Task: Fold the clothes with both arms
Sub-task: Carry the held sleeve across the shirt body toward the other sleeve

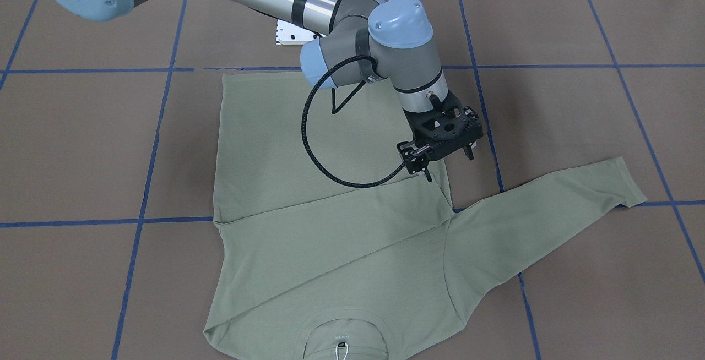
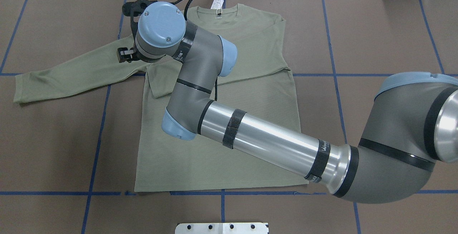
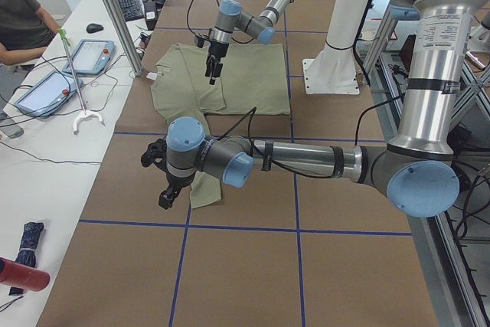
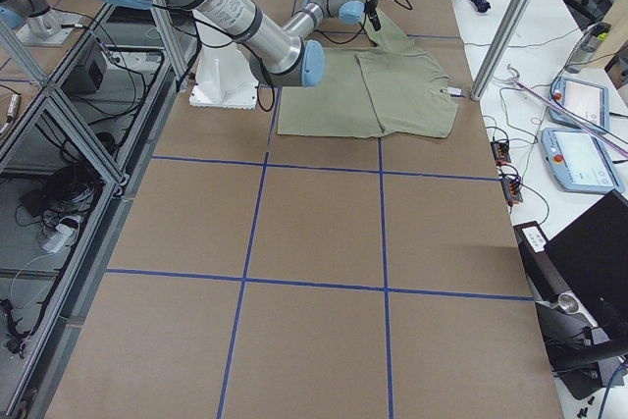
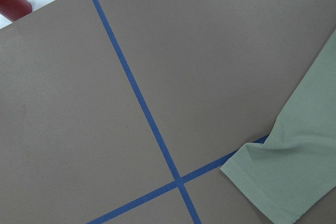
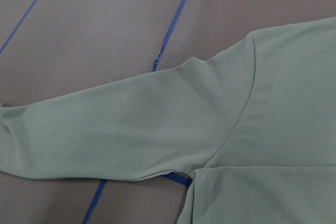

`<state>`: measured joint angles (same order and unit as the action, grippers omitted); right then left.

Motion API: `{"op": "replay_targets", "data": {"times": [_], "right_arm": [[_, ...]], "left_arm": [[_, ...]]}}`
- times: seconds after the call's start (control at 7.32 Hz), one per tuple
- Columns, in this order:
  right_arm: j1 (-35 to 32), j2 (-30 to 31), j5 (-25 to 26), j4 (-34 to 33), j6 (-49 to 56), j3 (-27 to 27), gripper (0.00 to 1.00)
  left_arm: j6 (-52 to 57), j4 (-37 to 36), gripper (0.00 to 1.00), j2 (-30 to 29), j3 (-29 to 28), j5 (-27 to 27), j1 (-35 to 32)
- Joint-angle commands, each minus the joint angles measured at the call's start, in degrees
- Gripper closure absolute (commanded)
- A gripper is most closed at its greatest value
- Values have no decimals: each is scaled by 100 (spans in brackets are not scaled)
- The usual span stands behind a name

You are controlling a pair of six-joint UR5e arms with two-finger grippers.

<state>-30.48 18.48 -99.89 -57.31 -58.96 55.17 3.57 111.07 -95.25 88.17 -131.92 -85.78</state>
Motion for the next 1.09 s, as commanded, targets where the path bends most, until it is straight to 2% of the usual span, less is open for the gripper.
{"op": "replay_targets", "data": {"times": [0.0, 0.14, 0.27, 0.41, 0.55, 0.68, 0.82, 0.96], "right_arm": [[-124, 145, -179, -1448, -186, 647, 0], [-430, 434, -781, -2346, -108, 1235, 0], [-824, 854, -1422, -2912, -64, 1755, 0], [-1098, 1372, -1498, -3283, 24, 2317, 0], [-1275, 1934, -1516, -3687, 677, 2958, 0], [-1450, 2253, -1516, -4222, 1310, 3390, 0], [-1626, 2569, -1569, -4384, 1517, 3664, 0], [-1767, 2746, -1795, -4385, 1536, 3719, 0]], "left_arm": [[-1735, 508, 0, -37, -28, 209, 821], [-2572, 817, 0, 24, -19, 481, 1052], [-3294, 1203, 0, 285, 16, 501, 1159], [-4075, 2120, 0, 732, -28, 727, 1369], [-5293, 2799, 0, 875, -115, 1173, 1823], [-6088, 3102, 0, 877, -342, 1647, 2237], [-6357, 3279, 1, 842, -623, 2070, 2563], [-6377, 3324, 1, 755, -843, 2248, 2636]]}}
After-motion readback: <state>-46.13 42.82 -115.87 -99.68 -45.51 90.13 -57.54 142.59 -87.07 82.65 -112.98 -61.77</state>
